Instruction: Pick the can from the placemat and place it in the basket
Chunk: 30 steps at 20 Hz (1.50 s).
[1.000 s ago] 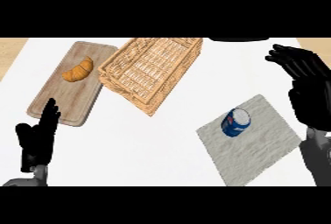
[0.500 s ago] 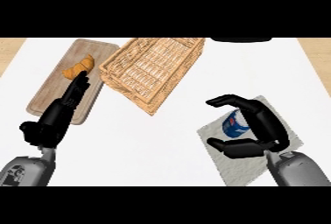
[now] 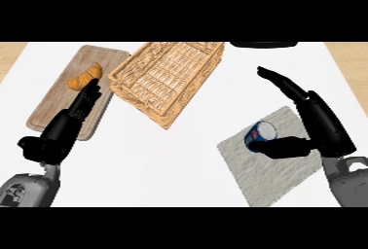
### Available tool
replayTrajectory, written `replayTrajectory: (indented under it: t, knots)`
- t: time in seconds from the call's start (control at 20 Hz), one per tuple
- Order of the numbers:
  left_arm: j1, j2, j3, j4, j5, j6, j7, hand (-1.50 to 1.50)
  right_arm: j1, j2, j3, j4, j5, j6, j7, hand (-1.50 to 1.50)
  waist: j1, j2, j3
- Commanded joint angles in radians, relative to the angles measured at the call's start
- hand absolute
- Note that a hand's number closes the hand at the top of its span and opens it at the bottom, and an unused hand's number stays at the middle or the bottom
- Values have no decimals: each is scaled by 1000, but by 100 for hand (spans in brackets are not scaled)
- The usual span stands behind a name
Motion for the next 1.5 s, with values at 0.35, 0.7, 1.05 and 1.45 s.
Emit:
replayTrajectory:
  t: [0.35,0.7,1.05,1.45]
  knots:
    - [16,-18,-23,-51,-17,2,30,0,-174,-355,-8,-164,-145,550,470,-150,8,-1,0]
    - [51,13,34,-119,10,-43,66,0,-108,-462,-216,-227,-427,749,545,-150,4,4,3]
    - [-23,-79,51,13,-55,-46,18,0,-40,-345,-297,-240,-321,793,529,-150,9,9,3]
    - [-61,-45,121,45,-34,-126,11,0,111,-186,-304,-227,-117,725,364,-150,6,11,4]
